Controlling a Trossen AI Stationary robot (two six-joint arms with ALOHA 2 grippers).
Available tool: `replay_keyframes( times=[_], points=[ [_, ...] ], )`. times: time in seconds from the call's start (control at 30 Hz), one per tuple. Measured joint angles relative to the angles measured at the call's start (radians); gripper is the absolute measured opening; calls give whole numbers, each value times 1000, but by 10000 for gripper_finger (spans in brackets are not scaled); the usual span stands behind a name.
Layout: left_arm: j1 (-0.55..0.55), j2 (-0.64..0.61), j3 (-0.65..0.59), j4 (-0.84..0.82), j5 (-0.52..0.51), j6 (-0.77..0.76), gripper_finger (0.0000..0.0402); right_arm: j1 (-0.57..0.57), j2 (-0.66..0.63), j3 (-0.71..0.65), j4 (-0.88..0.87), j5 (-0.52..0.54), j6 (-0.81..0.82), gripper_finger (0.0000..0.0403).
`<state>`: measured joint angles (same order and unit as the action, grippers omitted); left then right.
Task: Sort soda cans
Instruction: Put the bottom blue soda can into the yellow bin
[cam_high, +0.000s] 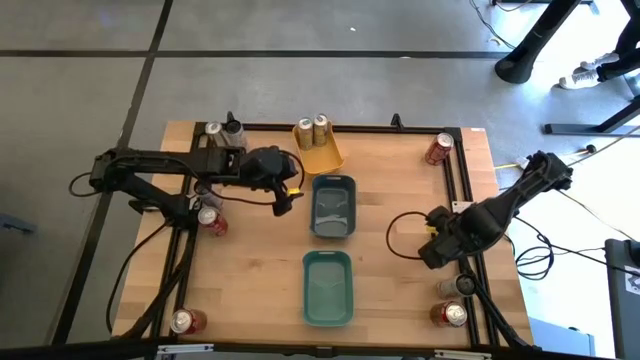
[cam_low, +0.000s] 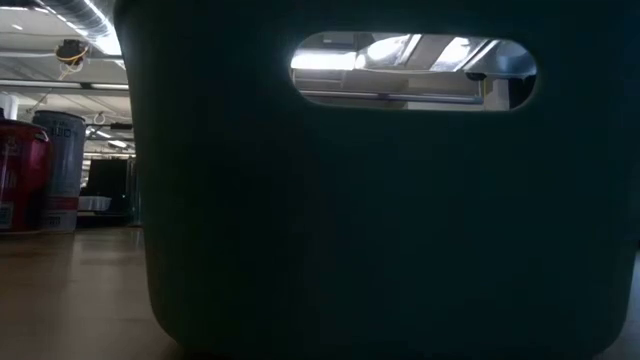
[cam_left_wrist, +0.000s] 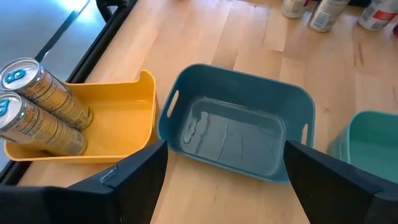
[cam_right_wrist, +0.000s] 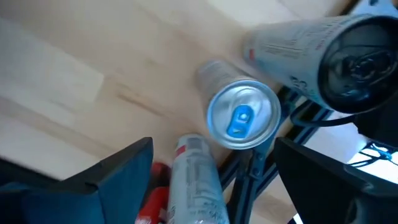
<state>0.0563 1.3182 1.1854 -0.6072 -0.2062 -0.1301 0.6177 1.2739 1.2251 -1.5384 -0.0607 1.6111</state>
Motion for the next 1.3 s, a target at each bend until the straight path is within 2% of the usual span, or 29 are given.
replay_keyframes(
  times=[0.2,0.7,0.9,1.3],
  points=[
    [-5,0,0,0,0,6,308,6,0,-66,1,-4,63,331],
    [-5,0,0,0,0,6,308,4,0,-179,62,19,68,331],
    [-5,0,0,0,0,6,308,4,0,-207,92,59,68,331],
    [-5,0,-1,-1,0,7,308,4,0,-279,192,15,60,331]
  ],
)
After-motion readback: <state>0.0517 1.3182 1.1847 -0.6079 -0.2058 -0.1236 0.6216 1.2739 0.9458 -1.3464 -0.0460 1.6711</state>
